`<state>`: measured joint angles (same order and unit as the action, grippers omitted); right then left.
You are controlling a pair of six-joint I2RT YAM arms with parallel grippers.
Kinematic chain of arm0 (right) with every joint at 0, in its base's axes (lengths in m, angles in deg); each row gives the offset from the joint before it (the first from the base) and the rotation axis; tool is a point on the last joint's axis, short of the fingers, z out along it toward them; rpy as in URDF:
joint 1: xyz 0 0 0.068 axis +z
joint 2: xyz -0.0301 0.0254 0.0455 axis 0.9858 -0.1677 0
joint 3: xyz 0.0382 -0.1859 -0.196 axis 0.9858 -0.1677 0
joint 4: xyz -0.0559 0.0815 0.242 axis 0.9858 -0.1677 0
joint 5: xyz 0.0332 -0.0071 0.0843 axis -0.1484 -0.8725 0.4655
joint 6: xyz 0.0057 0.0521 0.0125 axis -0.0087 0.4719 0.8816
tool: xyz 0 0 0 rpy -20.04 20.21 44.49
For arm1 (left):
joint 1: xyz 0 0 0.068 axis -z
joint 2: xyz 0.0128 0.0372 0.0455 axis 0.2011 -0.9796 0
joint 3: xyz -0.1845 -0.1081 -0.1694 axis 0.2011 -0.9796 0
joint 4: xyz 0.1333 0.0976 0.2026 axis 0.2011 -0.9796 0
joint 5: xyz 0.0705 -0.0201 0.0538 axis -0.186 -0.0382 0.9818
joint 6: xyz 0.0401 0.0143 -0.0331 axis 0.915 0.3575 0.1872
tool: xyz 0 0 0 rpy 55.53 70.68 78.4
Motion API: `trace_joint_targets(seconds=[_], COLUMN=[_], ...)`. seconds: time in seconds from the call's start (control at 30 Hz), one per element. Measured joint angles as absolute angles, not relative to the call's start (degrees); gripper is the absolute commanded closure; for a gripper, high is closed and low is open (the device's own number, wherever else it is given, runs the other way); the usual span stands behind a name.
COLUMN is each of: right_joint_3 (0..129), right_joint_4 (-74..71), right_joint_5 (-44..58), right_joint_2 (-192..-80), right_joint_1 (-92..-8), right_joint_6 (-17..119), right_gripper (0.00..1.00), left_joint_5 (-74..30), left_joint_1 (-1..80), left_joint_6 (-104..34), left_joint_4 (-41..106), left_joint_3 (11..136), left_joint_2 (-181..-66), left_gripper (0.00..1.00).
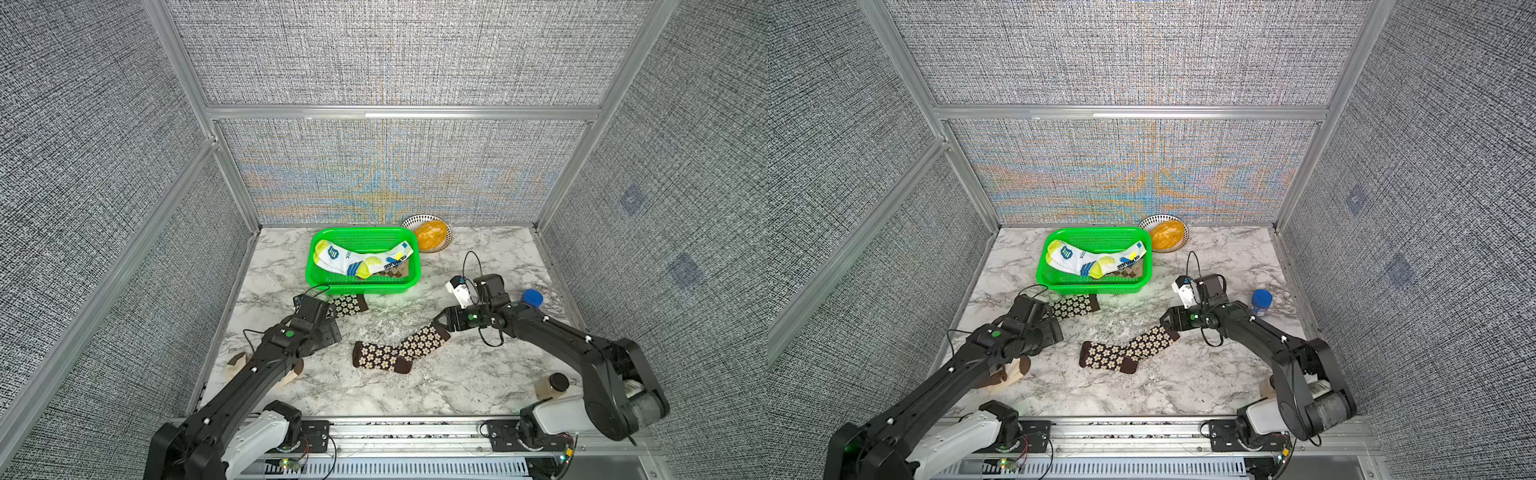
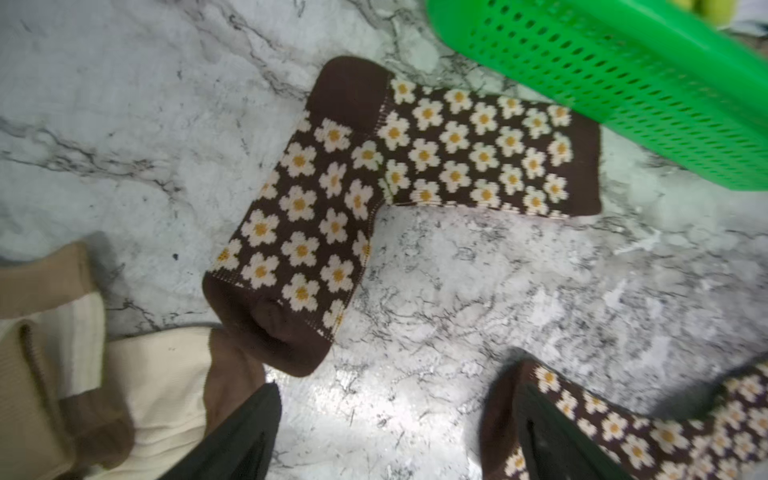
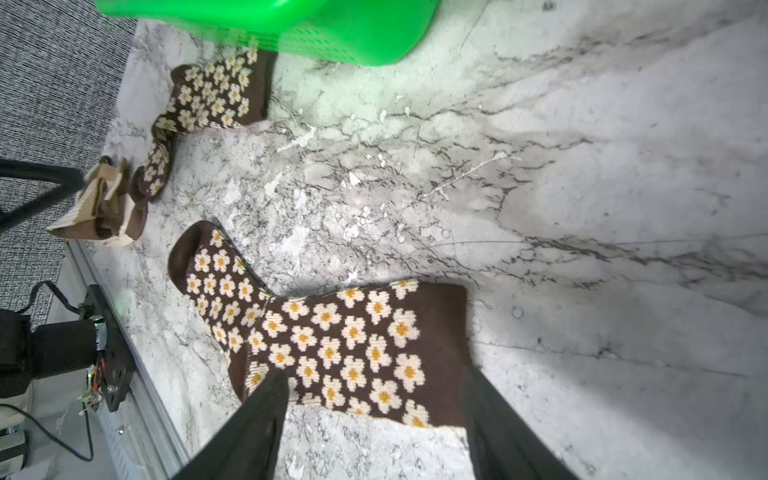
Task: Place the socks together as a pair
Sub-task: Place the sock at the center of the board.
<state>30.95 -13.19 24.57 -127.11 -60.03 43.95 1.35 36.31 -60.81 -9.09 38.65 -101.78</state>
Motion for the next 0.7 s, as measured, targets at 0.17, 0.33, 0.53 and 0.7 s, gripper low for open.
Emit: trace_joint_targets(seconds=[0.17,0.33,0.53,0.7], right_joint_3=[30.36,30.93,30.80,30.43], right_joint_4=[-12.32,-12.16,-12.03,-11.92], right_joint_5=[26.56,27.94,29.12,29.82], right_joint_2=[-122.32,-120.60,-120.40,-119.53], right_joint_1=[-59.59,-59.57,-59.55,-59.53], right_joint_6=[44.51,44.95,44.97,45.15], right_gripper=[0.24,0.24,0.24,0.24], left_joint_5=[4.50,6.75,7.95,6.62], left_joint_1=[35.32,34.82,33.62,33.27], left_joint_6=[-59.96,-58.69,-57.53,-56.57], left_joint_4=[-8.54,-8.43,-8.52,-9.24], left_joint_3=[39.35,40.73,42.47,44.44], left_joint_2=[-111.77,-118.85,-122.50,-126.83], left_gripper=[0.32,0.41,0.58,0.74])
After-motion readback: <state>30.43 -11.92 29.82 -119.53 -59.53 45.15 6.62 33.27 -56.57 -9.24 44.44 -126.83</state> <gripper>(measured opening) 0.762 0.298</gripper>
